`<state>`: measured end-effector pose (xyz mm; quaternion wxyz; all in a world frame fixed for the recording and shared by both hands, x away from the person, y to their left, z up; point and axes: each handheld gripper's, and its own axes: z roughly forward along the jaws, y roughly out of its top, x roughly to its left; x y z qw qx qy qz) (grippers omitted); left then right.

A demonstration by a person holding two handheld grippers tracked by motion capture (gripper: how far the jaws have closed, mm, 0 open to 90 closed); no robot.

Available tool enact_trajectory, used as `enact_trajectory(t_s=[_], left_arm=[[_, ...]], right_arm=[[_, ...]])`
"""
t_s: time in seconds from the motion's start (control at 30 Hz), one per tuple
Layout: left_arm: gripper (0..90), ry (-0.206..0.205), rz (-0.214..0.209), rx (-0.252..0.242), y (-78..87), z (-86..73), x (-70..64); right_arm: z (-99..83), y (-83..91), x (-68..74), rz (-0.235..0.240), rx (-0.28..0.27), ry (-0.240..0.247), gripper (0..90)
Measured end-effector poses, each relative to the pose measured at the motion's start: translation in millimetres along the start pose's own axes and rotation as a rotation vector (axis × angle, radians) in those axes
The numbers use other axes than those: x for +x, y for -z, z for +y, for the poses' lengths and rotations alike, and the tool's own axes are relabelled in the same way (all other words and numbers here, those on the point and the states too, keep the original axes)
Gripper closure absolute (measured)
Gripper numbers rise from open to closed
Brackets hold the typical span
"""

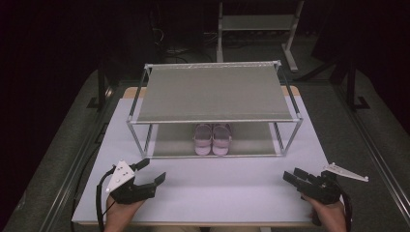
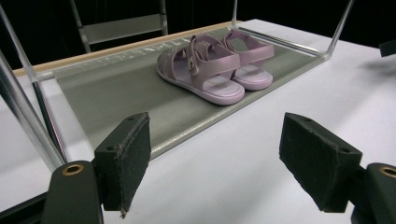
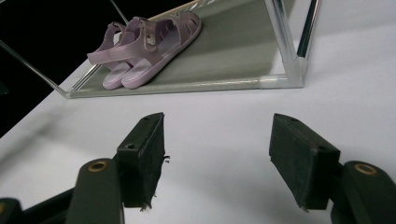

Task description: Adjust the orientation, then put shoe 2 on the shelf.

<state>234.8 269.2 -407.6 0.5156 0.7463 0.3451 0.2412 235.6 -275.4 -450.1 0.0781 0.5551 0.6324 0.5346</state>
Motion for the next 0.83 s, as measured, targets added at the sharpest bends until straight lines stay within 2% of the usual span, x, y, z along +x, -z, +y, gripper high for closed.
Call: enact_trajectory(t_s=[0.17,0.6,0.83], left_arm=[[24.8,-0.013,0.0,0.005,-0.1,0.8,-0.5],[24.7,0.004,0.002,0.007,0.3,-0.7,2.9],[24.7,-0.009,0.003,0.014,3.2,-2.6,0.9]], right_arm=[[-0.1,-0.4,0.2,0.002,0.011,0.013,35.3],[-1.0,1.2,-1.7,0.0,0.002,0.014,34.7],[-0.8,3.4,0.3,0.006,-0.011,0.016,34.6]])
